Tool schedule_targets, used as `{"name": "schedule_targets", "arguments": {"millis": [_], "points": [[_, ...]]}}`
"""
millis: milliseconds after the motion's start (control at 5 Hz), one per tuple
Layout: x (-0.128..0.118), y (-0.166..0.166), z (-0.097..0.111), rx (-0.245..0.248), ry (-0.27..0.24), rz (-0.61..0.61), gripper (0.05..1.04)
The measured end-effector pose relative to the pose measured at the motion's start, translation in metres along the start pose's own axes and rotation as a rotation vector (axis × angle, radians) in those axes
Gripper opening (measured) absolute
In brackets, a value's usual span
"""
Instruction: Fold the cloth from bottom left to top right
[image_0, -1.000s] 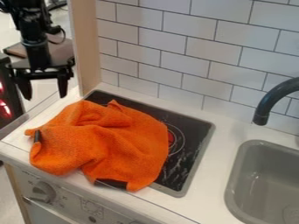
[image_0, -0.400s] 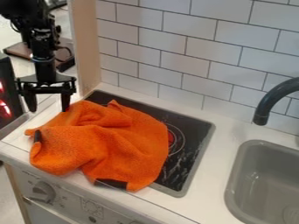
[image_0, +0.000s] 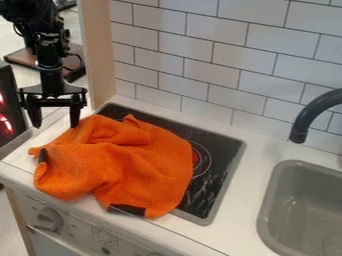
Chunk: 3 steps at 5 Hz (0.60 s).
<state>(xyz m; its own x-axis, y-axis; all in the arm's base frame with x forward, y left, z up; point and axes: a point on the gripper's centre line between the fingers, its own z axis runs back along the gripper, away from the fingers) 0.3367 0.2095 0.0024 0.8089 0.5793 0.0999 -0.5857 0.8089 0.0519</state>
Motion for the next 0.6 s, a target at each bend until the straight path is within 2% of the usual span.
{"name": "schedule_targets", "arguments": {"millis": [200,400,600], "points": [[-0.007,-0.014,-0.011,-0.024,0.012,-0.069,0.997],[-0.012,-0.018,-0.011,-0.035,0.011,-0.09,0.999],[-0.022,-0.028,-0.007,-0.053,0.016,-0.116,0.947]]}}
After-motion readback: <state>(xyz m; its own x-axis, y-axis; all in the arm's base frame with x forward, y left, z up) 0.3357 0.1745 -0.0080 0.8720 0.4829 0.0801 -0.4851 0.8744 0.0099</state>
